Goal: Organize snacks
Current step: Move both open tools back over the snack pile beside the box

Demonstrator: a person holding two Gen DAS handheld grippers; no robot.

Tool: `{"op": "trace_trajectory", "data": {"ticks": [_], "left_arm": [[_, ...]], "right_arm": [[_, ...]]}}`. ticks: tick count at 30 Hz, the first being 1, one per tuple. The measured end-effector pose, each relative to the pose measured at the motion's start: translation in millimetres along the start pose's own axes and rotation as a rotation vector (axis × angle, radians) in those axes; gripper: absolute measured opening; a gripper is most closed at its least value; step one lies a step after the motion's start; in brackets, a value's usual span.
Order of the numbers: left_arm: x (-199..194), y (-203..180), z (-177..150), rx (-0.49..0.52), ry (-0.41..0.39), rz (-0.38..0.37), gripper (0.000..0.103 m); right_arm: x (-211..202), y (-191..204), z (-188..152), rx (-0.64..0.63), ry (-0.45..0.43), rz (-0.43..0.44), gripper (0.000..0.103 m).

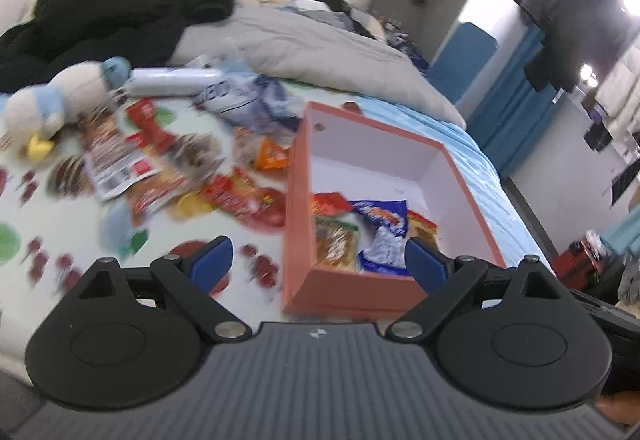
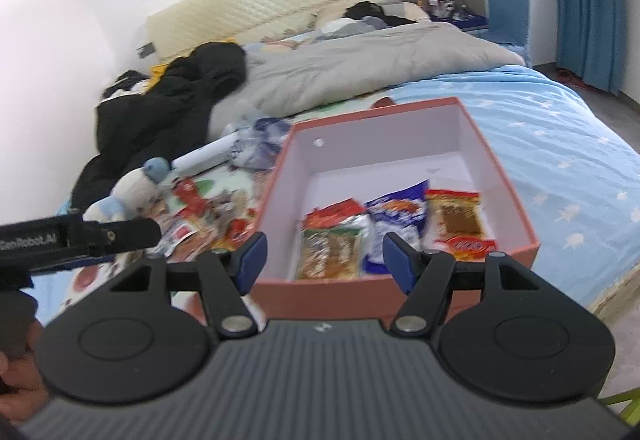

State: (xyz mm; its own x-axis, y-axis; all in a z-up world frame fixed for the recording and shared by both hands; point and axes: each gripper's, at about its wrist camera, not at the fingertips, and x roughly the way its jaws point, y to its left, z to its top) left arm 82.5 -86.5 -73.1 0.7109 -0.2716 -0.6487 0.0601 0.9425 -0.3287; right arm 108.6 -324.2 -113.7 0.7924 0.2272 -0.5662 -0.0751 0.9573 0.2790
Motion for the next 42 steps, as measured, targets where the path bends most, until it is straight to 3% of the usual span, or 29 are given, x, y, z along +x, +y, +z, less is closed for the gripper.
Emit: {"op": "trace_trajectory", "data": {"ticks": [11,21,31,36,42], "left_arm": [[-44,48,-39,-0.079,-0.021,0.057,0.095],[-48,94,-51,-0.211,-0.015,0.12,0.095],[-14,143,-32,-0.285,0.014,0.179,0.095],[18,173,-14,-0.312,0.028,0.191,0.095],[68,206,10,-0.318,0.053,0.233,0.095]], "right_arm": [[-18,52,-38,-0.094,0.02,0.1,0.066],[-15,89,-59,-0.177,0.08,0.178,0.066],[25,123,-53,-0.26,0.128,0.189,0.066],[57,137,-43,-0.251,0.167,0.192,0.065],[100,161,-31,-0.229,0.154,0.175,0.063]]}}
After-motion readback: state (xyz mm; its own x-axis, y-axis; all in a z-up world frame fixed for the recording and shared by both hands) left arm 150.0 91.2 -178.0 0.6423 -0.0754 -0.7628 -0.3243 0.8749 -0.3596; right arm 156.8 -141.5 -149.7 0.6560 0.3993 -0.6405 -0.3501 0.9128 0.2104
